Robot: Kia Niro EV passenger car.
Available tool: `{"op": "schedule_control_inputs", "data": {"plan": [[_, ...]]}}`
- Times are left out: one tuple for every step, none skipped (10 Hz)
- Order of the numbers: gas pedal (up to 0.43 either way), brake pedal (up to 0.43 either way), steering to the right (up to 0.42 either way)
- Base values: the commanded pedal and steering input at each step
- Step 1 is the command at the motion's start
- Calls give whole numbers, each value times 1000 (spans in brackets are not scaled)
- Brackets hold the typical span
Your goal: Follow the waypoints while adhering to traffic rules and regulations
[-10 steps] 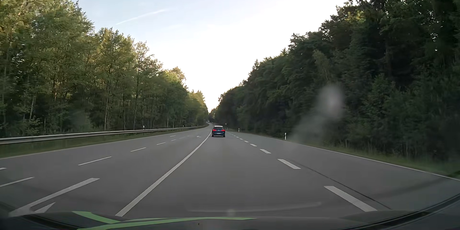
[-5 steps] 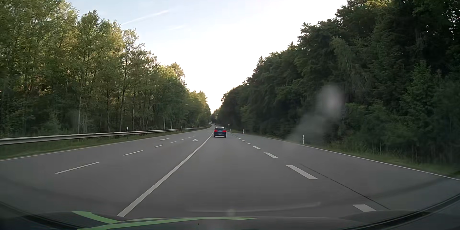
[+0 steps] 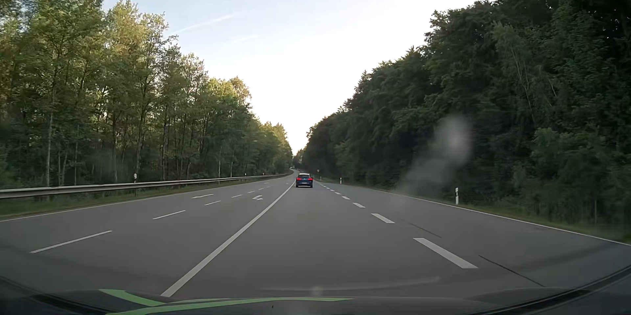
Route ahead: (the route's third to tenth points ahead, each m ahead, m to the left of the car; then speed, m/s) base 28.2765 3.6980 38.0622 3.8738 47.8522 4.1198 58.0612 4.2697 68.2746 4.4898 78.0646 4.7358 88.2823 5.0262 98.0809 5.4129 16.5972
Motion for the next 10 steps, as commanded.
{"op": "schedule_control_inputs", "data": {"plan": [[240,0,-7],[228,0,-7],[220,0,-6],[197,0,-6],[177,0,-6],[157,0,-6],[150,0,-5],[138,0,-5],[130,0,-4],[130,0,-4]]}}
